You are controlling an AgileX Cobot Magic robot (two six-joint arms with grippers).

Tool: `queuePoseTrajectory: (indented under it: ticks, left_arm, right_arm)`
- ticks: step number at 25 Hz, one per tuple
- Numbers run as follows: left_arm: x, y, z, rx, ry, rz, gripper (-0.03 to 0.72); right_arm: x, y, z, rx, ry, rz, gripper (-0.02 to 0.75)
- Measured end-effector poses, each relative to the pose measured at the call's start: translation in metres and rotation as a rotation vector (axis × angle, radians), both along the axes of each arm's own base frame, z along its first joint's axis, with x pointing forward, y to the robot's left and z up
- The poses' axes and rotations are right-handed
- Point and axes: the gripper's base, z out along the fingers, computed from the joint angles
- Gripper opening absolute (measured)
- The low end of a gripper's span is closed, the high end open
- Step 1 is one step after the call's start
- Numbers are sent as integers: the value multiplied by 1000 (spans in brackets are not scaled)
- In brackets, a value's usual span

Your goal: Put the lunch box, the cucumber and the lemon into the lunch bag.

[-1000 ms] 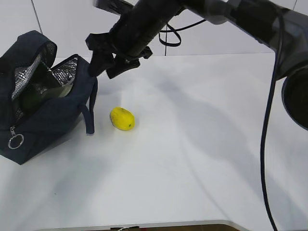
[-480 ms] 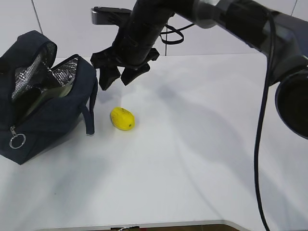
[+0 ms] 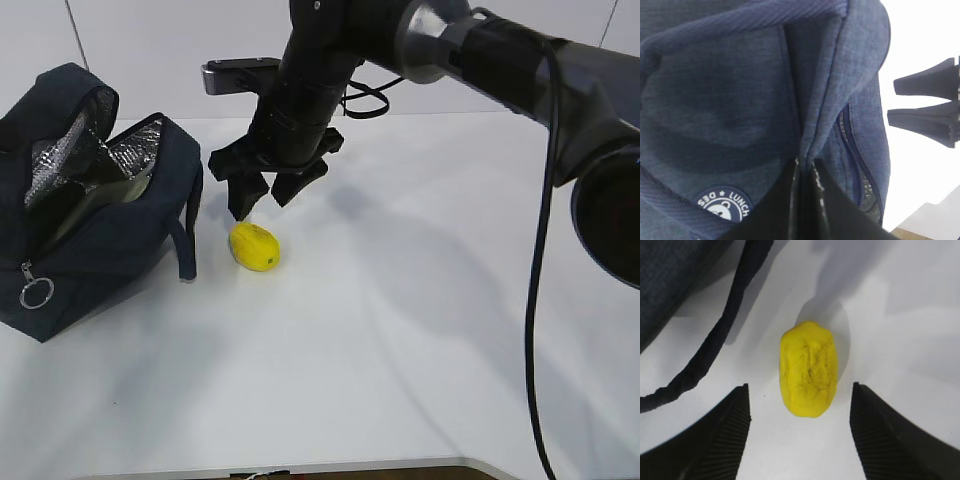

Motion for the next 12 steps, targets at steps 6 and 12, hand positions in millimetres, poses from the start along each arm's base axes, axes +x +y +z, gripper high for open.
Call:
queuePoseTrajectory:
  ticks: [6, 12]
  left_arm:
    - [0, 0, 0, 0, 0, 1, -13]
    - [0, 0, 0, 0, 0, 1, -13]
  right_arm:
    - [1, 4, -15, -32, 9, 28, 503]
    - [-2, 13, -40, -108, 15, 61, 503]
